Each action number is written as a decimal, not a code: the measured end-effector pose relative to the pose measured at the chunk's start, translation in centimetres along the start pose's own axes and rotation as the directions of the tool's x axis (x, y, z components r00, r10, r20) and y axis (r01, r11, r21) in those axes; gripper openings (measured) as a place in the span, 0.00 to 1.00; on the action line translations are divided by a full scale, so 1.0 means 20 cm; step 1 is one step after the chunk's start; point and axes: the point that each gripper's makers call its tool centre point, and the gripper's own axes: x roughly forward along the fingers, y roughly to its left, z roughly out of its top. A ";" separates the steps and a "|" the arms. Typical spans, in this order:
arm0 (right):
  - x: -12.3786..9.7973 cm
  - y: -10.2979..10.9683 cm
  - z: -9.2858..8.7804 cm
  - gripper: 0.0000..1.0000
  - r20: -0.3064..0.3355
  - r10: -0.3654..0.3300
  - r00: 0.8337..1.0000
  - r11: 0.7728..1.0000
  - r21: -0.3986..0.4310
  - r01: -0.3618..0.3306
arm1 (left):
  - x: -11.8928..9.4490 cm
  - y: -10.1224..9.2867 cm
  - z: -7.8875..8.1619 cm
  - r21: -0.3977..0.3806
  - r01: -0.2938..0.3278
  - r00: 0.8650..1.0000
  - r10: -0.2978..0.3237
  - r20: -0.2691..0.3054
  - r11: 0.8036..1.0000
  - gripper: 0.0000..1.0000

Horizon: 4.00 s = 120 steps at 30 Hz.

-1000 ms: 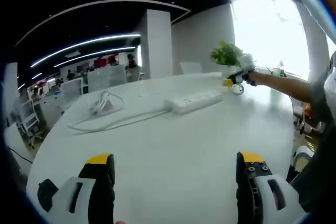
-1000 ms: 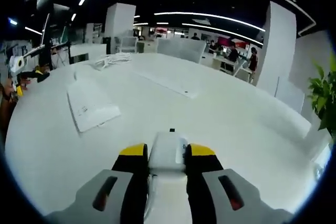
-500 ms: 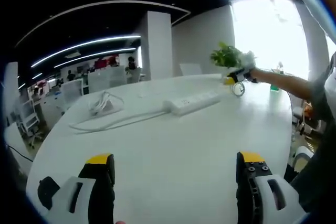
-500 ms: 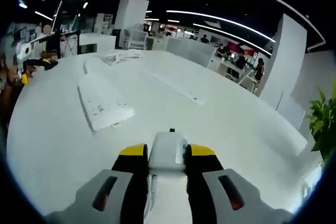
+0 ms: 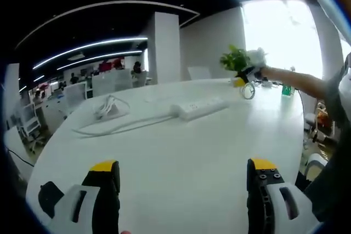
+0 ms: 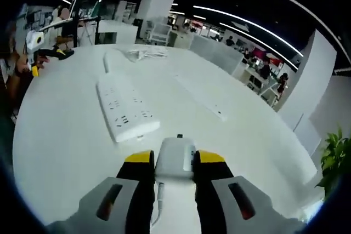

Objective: Straighten the power strip on the desk, plug the charger into it

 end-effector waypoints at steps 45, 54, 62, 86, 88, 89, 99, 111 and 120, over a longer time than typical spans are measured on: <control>0.16 0.37 0.16 0.25 -0.254 0.218 0.942 0.914 -0.285 -0.288 | 0.00 0.05 -0.03 -0.009 -0.021 1.000 0.021 -0.003 1.000 0.99; 0.19 0.40 0.13 0.25 -0.298 0.234 0.926 0.894 -0.308 -0.325 | 0.01 0.06 -0.03 -0.012 -0.019 1.000 0.019 -0.003 1.000 0.99; 0.21 0.40 0.11 0.25 -0.320 0.234 0.918 0.885 -0.322 -0.337 | 0.01 0.06 -0.04 -0.012 -0.020 1.000 0.020 -0.005 1.000 0.99; 0.25 0.42 0.13 0.25 -0.513 0.173 0.841 0.784 -0.445 -0.433 | 0.01 0.06 -0.03 -0.019 -0.014 1.000 0.014 0.005 1.000 0.99; 0.25 0.41 0.13 0.25 -0.526 0.167 0.834 0.780 -0.448 -0.438 | 0.01 0.06 -0.03 -0.020 -0.014 1.000 0.014 0.007 1.000 0.99; 0.25 0.41 0.13 0.25 -0.534 0.161 0.830 0.780 -0.446 -0.439 | 0.01 0.06 -0.03 -0.021 -0.014 1.000 0.014 0.007 1.000 0.99; 0.26 0.41 0.13 0.25 -0.608 0.129 0.783 0.779 -0.426 -0.459 | 0.02 0.07 -0.01 -0.019 -0.015 1.000 0.015 0.015 1.000 0.99; 0.27 0.46 0.14 0.25 -0.664 0.110 0.740 0.789 -0.394 -0.472 | 0.03 0.06 -0.02 -0.021 -0.010 1.000 0.011 0.010 1.000 0.99; 0.26 0.48 0.14 0.25 -0.668 0.109 0.736 0.787 -0.395 -0.475 | 0.03 0.06 -0.02 -0.020 -0.012 1.000 0.012 0.009 1.000 0.99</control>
